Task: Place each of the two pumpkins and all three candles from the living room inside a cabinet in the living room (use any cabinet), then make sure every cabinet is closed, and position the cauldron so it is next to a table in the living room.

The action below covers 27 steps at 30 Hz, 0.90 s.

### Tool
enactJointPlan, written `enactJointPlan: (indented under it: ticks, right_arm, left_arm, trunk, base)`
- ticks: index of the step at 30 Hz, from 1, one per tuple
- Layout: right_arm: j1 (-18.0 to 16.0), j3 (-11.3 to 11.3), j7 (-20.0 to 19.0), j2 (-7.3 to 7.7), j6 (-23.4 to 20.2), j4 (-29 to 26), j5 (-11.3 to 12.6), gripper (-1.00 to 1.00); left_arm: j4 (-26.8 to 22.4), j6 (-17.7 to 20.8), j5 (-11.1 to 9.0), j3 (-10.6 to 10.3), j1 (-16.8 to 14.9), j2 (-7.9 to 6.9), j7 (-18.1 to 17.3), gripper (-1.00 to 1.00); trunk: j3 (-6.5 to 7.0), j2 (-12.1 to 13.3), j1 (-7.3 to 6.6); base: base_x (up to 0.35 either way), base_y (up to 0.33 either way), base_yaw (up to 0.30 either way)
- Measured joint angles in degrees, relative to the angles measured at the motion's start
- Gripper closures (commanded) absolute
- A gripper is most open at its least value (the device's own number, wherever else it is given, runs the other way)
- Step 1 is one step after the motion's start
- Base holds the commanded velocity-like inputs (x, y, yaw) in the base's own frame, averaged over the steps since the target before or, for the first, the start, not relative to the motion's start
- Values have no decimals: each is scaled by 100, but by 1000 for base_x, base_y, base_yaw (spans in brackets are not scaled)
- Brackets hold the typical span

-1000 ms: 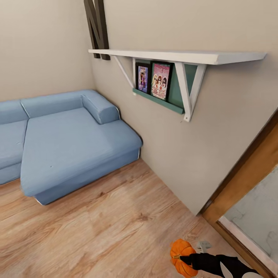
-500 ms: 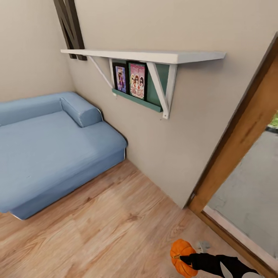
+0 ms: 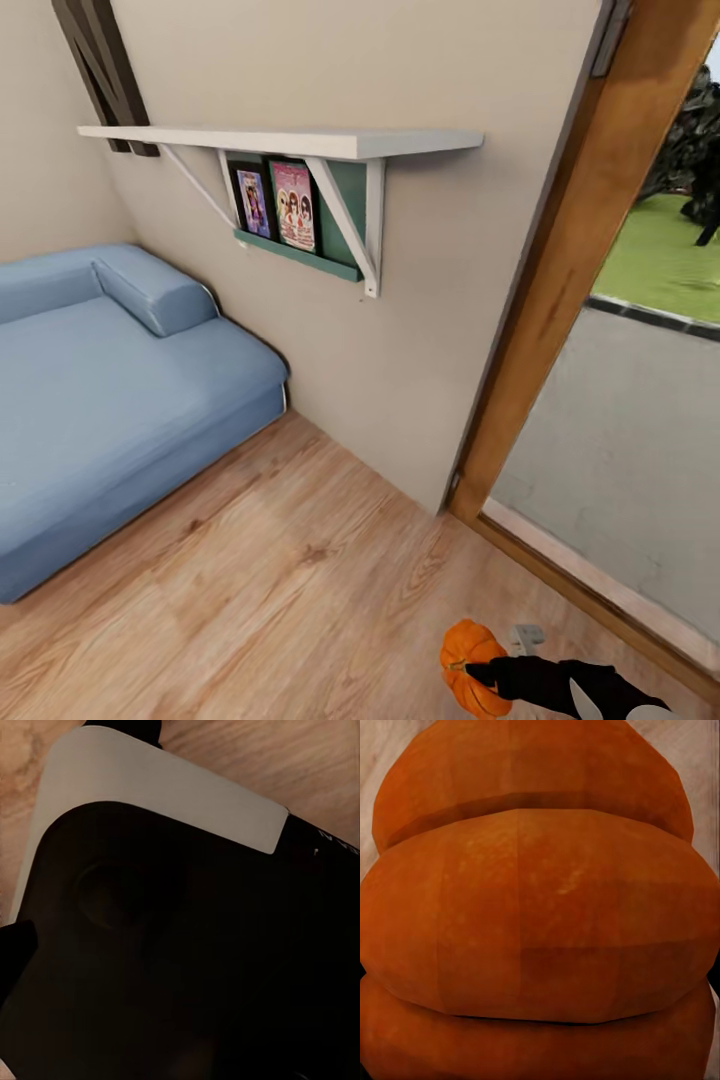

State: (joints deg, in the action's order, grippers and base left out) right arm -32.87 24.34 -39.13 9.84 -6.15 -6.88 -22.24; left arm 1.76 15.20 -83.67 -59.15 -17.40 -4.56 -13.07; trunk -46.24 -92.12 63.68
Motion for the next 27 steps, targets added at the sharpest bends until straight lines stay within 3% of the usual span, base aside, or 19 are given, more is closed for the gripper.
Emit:
enactJointPlan:
  ticks: [27]
  right_arm:
    - [0,-2,0,-19,25,231,0,100]
  left_arm:
    - [19,5,39,-9,0,-115,-2,-100]
  trunk:
    - [-61,0,0]
  base:
    - [0,0,-283]
